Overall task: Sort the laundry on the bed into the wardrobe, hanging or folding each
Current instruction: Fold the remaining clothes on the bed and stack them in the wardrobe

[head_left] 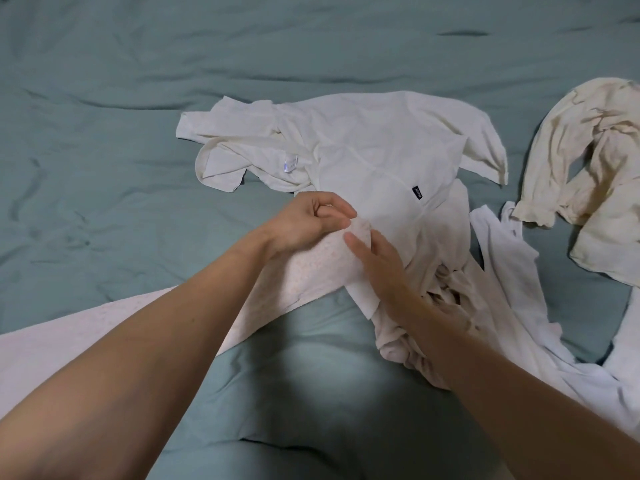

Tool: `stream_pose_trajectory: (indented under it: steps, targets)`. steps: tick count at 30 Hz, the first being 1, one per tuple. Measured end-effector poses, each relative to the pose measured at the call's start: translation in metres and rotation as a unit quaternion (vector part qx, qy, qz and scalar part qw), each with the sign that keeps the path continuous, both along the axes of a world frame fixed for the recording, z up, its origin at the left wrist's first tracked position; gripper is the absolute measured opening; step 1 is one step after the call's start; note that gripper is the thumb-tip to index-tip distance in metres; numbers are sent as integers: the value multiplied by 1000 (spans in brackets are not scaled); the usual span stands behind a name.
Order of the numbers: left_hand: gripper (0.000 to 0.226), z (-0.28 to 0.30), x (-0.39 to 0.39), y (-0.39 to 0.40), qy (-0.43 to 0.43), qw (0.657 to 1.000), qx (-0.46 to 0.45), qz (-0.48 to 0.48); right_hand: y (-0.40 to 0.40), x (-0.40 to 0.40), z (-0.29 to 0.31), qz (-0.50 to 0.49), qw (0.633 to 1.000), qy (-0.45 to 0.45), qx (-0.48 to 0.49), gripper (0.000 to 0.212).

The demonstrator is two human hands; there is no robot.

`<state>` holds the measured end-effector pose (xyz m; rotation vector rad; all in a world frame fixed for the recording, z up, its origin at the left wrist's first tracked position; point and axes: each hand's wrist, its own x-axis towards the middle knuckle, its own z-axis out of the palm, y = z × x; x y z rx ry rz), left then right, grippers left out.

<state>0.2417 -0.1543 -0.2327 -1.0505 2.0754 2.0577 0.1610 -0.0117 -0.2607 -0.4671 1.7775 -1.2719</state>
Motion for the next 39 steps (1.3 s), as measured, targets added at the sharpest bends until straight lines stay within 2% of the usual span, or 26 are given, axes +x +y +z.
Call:
stream_pose_trajectory:
  steps: [2,4,6,8,11,13,15,17,19,20,21,23,24,25,27,30,32,34,35,36,38,39]
  targets:
    - [11,-4,1,-5,1,1000,1,29,-1,2,-3,12,999,39,-7,18]
    - [11,-5,1,-8,-3,999,-13,39,1,1,-8,-6,996,85,-13,39]
    - [13,-7,-1,-9,-2,999,-35,35,3,0,-8,-21,994,107,-24,46]
    - [12,-12,-7,-6,-2,997,-65,32,5,-4,-7,-11,979,203,-6,48]
    - [11,-27,-17,3,-18,990,-139,27,10,-20,-12,40,898,423,116,46]
    - [12,-40,-20,10,-45,978,-204,2,9,-30,-21,122,835,492,212,39]
    - [9,-51,-15,13,-75,963,-260,-3,7,-34,-26,167,777,549,260,31]
    - [11,-54,1,13,-84,953,-291,30,5,-26,-26,130,731,636,211,23]
    - [18,-53,26,10,-78,936,-338,55,0,-12,-29,123,713,686,79,33]
    - [21,-52,42,9,-83,923,-374,49,-3,-6,-34,177,702,689,17,38]
    - [24,-51,58,7,-98,908,-407,29,-3,-2,-39,247,674,696,-23,43]
    - [32,-50,88,3,-149,873,-462,-37,-1,-3,-52,344,622,704,-17,47]
    - [34,-52,100,0,-177,858,-479,-60,-1,-9,-56,347,624,700,20,48]
    - [32,-53,110,-3,-200,849,-486,-61,-1,-14,-57,326,643,690,65,49]
    - [20,-51,120,-8,-229,846,-481,-11,-5,-23,-54,304,672,660,141,51]
    - [18,-49,122,-7,-222,858,-461,35,-19,-20,-36,325,678,645,138,42]
    - [33,-50,123,2,-209,862,-461,-12,-27,-16,-26,335,697,618,141,26]
    - [36,-53,124,9,-221,855,-467,-52,-31,-18,-20,340,728,578,143,15]
    - [32,-55,124,12,-221,853,-471,-41,-30,-19,-18,331,755,552,128,13]
    - [27,-55,122,14,-216,854,-474,-16,-28,-21,-15,311,797,506,109,12]
    - [24,-54,114,19,-199,857,-474,30,-23,-26,-6,233,897,366,83,20]
    - [24,-53,108,22,-190,861,-471,35,-20,-29,-3,181,934,300,73,24]
